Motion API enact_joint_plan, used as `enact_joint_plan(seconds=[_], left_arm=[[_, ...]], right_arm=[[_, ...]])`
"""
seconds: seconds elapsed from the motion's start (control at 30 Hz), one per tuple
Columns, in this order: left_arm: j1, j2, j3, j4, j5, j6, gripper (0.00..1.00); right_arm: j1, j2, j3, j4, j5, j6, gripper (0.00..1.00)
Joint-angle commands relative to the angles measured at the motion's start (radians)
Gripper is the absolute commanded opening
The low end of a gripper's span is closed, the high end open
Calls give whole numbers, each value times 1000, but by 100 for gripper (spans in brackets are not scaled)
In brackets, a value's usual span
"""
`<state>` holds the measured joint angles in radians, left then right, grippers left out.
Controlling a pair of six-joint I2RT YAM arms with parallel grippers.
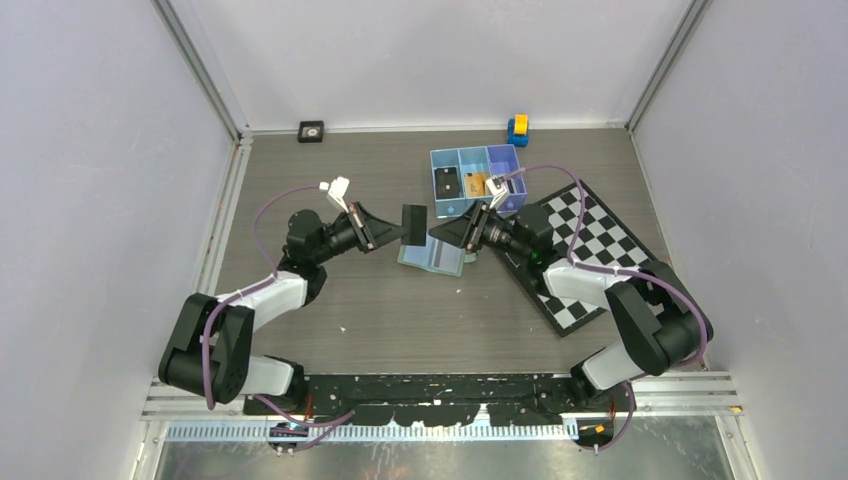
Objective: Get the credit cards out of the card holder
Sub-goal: Place the credit card in the storage box.
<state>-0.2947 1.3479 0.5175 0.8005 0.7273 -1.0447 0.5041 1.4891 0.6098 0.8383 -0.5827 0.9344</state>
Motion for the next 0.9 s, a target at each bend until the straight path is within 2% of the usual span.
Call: enact_joint_plan(seconds=[0.0,0.1,0.2,0.4,0.43,0.47,0.53,0.63,0.77,0.87], left_arm=[[-17,3,33,87,18,-21,0],[-34,13,41,93,20,-21,0],[-48,26,49,104,29,-22,0],[-60,45,55,128,37,-18,0],[-60,47,55,123,34,-16,0],[-60,48,56,112,29,-9,7],[-58,38,62,14,-9,21,30],[-57,-21,71,-181,-109,113,43],[-52,-124,83,-399,-233,208,56],[-52,-204,66,-459,-316,240,75]], right_arm=[[11,14,7,132,-45,48,45],[23,25,20,121,-49,44,45],[38,49,36,118,-63,47,40],[42,51,46,112,-71,59,17],[43,44,45,108,-70,57,10],[43,38,45,99,-68,54,5],[38,24,45,60,-52,43,1],[12,-4,65,-103,4,-5,0],[-31,-14,229,-622,183,-192,0],[-33,-10,329,-851,332,-286,1]])
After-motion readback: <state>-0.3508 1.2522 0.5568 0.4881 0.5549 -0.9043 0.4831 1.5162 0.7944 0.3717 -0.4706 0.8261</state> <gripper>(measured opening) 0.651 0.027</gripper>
